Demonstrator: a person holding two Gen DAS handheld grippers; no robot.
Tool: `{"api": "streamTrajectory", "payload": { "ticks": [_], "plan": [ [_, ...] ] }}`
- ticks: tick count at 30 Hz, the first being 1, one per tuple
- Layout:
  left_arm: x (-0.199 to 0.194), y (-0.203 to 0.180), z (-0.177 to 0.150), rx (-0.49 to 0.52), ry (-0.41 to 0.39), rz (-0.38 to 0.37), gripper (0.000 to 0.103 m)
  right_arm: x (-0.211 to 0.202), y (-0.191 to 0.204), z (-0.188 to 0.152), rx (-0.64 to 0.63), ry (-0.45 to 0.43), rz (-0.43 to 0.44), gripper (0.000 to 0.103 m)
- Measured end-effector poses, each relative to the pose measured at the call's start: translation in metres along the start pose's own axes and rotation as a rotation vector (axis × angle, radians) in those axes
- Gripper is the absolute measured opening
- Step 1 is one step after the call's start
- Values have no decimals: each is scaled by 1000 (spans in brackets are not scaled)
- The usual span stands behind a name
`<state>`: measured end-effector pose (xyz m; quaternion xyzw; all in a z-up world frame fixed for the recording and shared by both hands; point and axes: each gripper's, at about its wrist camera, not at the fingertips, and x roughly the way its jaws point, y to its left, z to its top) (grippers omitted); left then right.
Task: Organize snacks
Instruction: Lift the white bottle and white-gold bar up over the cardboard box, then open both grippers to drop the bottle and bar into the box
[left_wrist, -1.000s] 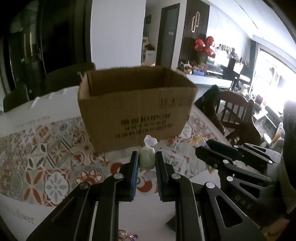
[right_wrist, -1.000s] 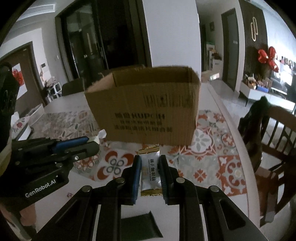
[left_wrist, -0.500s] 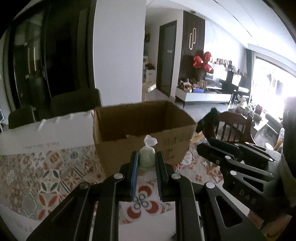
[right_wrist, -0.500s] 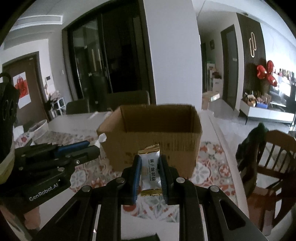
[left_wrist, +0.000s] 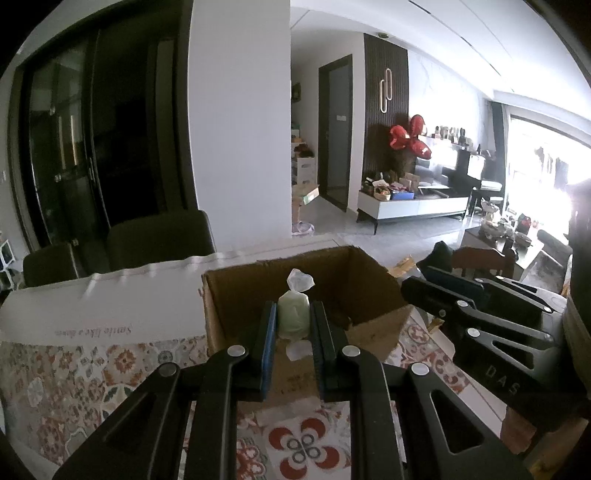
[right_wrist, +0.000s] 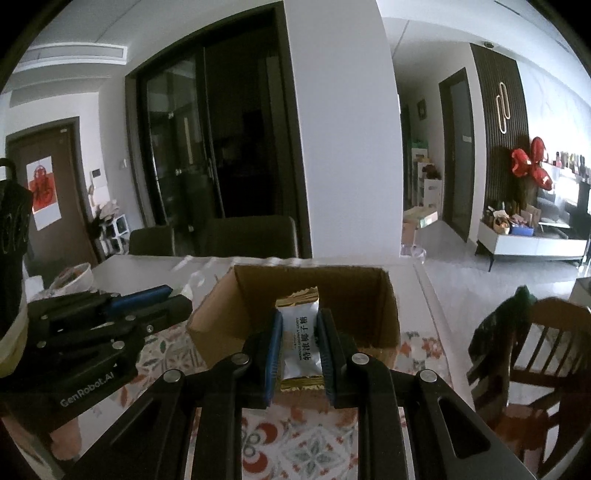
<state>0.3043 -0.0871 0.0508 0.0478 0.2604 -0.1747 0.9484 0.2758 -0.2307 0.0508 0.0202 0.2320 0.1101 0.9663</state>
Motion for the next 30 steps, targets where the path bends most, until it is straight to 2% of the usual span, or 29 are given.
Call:
{"api": "streamTrajectory", "payload": {
  "ticks": [11, 20, 21, 22, 24, 25, 26, 30],
  "plan": [
    [42, 6, 23, 2, 51, 11, 19, 39, -16, 21, 1, 50, -13, 21],
    [86, 15, 32, -14, 147, -1, 19, 72, -30, 25, 41, 103, -41, 21],
    [89, 17, 32, -20, 155, -1, 25, 76, -32, 25, 44, 107, -51, 22],
    [92, 18, 31, -26, 162, 8, 36, 77, -34, 24, 45, 111, -55, 22],
    [90, 19, 28, -28, 156, 25, 49, 83, -37, 24, 57, 132, -58, 29],
    [89, 19, 27, -26, 152, 35, 50, 85, -38, 23, 63, 141, -58, 41],
    [86, 19, 26, -19, 148, 46, 50, 85, -39, 22, 68, 142, -66, 47],
    [70, 20, 17, -1, 115, 86, 55, 78, -36, 16, 58, 128, -95, 54]
  ]
}}
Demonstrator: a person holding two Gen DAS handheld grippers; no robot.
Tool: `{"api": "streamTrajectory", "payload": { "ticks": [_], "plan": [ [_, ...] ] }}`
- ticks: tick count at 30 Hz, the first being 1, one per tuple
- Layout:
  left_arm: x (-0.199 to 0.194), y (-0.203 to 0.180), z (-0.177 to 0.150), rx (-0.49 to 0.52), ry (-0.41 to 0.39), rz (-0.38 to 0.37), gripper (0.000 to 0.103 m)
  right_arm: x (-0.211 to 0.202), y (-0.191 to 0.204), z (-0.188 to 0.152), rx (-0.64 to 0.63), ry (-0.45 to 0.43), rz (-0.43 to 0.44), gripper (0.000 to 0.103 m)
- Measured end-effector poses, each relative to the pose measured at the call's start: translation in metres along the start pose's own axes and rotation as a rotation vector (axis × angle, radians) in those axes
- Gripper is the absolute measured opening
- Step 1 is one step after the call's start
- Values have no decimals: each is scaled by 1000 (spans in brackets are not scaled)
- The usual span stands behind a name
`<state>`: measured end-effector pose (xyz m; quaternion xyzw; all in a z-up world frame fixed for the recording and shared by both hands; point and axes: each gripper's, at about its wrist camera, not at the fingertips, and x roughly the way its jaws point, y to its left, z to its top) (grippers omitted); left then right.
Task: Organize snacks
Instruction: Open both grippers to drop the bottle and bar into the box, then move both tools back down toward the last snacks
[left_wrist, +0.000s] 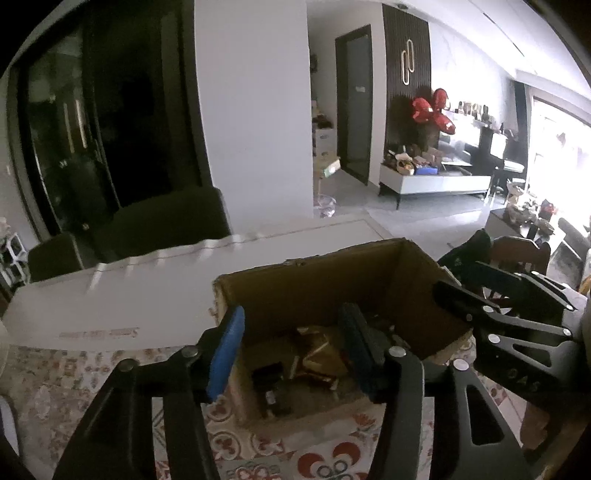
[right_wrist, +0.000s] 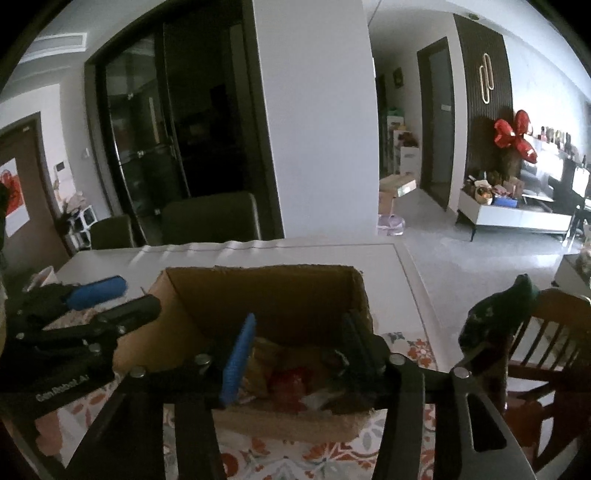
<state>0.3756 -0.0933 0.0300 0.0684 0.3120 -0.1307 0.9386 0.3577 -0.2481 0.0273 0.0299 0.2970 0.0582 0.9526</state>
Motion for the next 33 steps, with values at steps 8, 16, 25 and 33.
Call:
{"api": "streamTrajectory", "payload": {
  "ticks": [8, 16, 25, 33],
  "plan": [
    [-52, 3, -31, 37, -93, 38, 61, -37, 18, -19, -22, -63, -22, 83],
    [-96, 10, -67, 42, -138, 54, 62, -78, 42, -44, -56, -95, -57, 91],
    [-122, 7, -119, 80, -118, 72, 62, -107, 60, -86, -70, -66, -38, 91],
    [-129, 6, -169, 86, -63, 81, 62, -128, 76, -124, -106, -60, -67, 91]
  ]
}}
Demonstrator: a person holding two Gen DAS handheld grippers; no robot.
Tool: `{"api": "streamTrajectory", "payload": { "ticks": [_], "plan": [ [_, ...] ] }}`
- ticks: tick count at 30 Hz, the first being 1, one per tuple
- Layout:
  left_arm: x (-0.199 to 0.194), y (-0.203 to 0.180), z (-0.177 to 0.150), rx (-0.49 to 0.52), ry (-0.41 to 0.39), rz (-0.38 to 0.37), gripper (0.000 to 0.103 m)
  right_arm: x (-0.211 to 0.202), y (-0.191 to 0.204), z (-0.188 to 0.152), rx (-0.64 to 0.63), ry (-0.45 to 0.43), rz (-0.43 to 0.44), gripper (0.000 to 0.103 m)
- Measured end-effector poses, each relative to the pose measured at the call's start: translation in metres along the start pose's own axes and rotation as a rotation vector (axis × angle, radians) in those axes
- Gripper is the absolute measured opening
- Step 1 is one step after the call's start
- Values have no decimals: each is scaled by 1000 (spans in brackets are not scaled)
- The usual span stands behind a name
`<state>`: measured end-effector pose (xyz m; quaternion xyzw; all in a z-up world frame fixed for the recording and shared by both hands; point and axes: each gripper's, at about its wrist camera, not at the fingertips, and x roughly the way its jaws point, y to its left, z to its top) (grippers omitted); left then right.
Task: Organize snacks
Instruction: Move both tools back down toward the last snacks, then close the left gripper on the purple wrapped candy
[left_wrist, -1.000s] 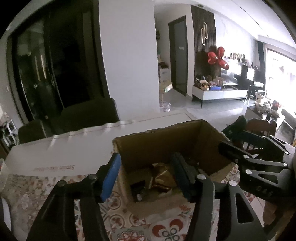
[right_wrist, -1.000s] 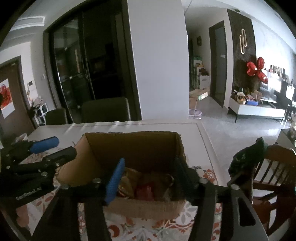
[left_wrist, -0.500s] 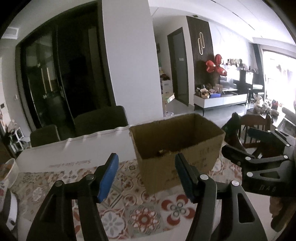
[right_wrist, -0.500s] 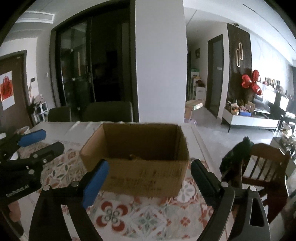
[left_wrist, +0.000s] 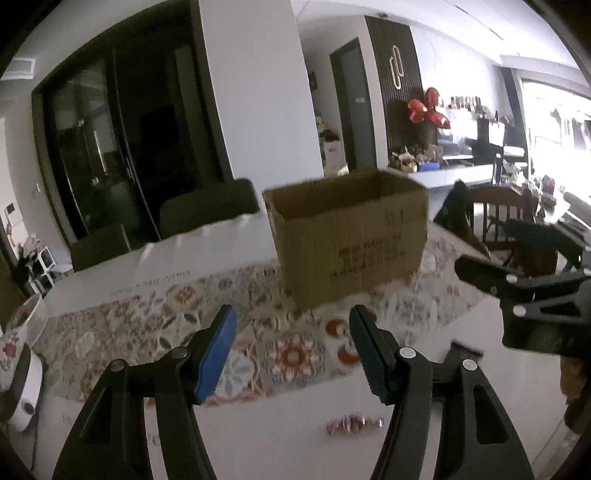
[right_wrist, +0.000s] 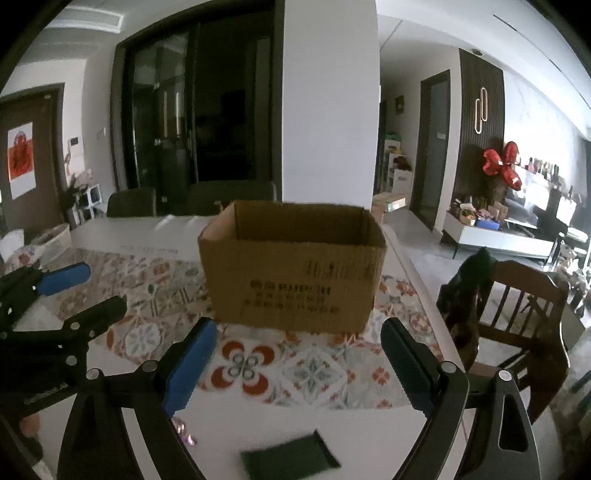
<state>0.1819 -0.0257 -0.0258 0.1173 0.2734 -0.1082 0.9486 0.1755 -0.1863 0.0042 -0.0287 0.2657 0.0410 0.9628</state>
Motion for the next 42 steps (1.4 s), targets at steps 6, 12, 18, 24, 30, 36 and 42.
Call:
{"api": "streamTrajectory", "payload": {
  "ticks": [6, 12, 18, 24, 30, 36, 42],
  "plan": [
    [-1, -7, -32, 15, 50, -33, 62, -5, 8, -28, -18, 37, 4, 91],
    [1, -15, -57, 23, 83, -63, 62, -4, 10, -55, -7, 99, -8, 91],
    [19, -26, -79, 11, 155, -98, 62, -2, 8, -86, 21, 158, -9, 91],
    [38, -29, -90, -48, 225, -97, 62, 8, 1, -106, 54, 212, -17, 91],
    [54, -32, -95, -82, 267, -102, 62, 13, -4, -116, 99, 243, -12, 91],
    [65, -33, -95, -110, 285, -107, 61, 17, -3, -118, 116, 246, -10, 91],
    [75, -34, -95, -124, 300, -120, 40, 23, -3, -120, 130, 264, -1, 91]
  ]
}}
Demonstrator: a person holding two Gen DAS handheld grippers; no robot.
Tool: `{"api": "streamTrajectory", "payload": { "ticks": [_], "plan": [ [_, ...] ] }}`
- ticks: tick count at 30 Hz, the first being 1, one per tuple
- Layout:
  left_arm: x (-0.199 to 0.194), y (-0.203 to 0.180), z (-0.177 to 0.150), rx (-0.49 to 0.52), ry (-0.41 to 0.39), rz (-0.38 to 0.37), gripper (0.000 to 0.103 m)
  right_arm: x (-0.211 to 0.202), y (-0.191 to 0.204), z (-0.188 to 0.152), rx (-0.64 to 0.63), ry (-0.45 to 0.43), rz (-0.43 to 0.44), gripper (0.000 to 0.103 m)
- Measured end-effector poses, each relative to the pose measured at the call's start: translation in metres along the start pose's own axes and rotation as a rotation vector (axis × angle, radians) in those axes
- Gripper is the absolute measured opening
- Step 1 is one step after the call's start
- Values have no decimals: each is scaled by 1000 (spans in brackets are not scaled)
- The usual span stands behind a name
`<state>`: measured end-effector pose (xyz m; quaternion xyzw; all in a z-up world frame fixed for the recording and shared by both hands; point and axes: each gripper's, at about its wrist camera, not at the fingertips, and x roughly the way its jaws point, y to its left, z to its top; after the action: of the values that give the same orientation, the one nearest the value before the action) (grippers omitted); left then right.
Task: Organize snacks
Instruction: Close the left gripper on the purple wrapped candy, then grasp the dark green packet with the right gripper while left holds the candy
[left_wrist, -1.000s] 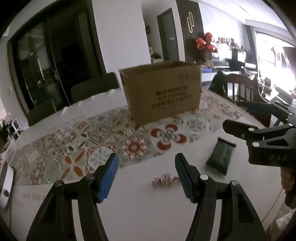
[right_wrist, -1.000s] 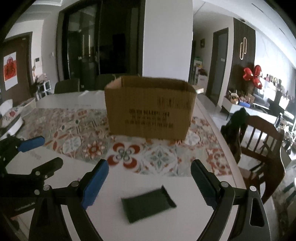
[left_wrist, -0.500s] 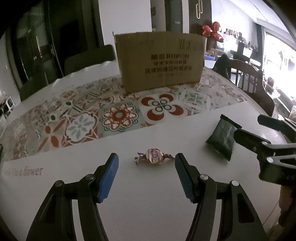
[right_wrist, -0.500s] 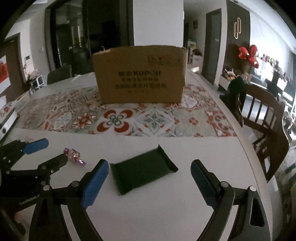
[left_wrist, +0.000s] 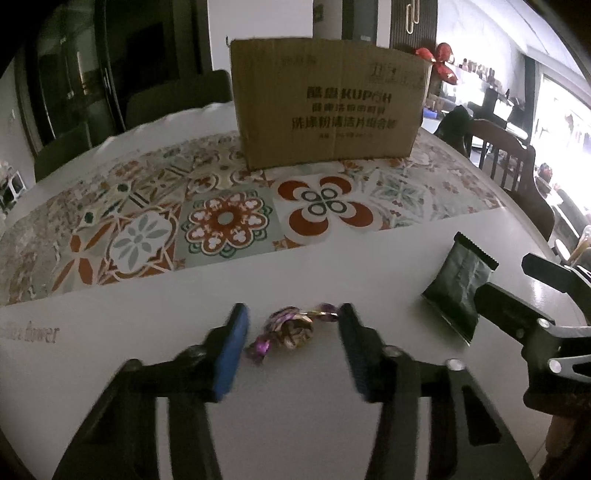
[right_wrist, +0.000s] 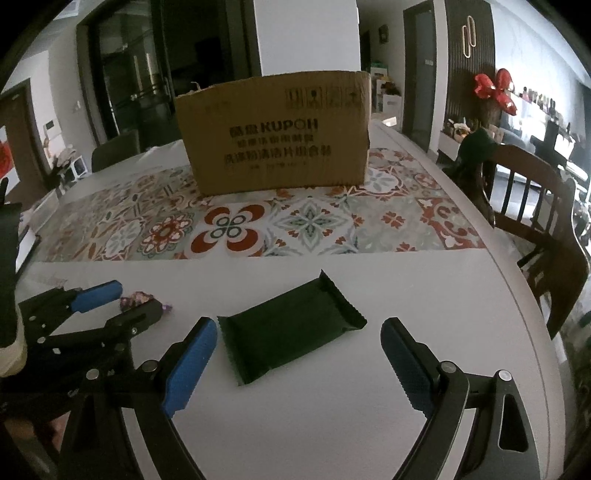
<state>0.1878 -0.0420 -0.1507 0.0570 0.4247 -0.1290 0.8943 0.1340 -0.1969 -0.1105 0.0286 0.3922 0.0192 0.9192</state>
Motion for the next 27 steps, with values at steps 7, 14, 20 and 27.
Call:
{"api": "streamTrajectory", "payload": {
  "ticks": [7, 14, 20, 27],
  "plan": [
    [2, 0, -5, -9, 9, -20, 19, 1, 0, 0, 5, 0, 0, 91],
    [-4, -5, -2, 10, -1, -59, 19, 3, 0, 1, 16, -5, 28, 91],
    [-13, -15, 4, 54, -50, -56, 19, 5, -4, 0, 55, 3, 57, 91],
    [-19, -22, 9, 102, -101, -36, 19, 14, -23, 4, 287, 28, 64, 91]
  ]
}}
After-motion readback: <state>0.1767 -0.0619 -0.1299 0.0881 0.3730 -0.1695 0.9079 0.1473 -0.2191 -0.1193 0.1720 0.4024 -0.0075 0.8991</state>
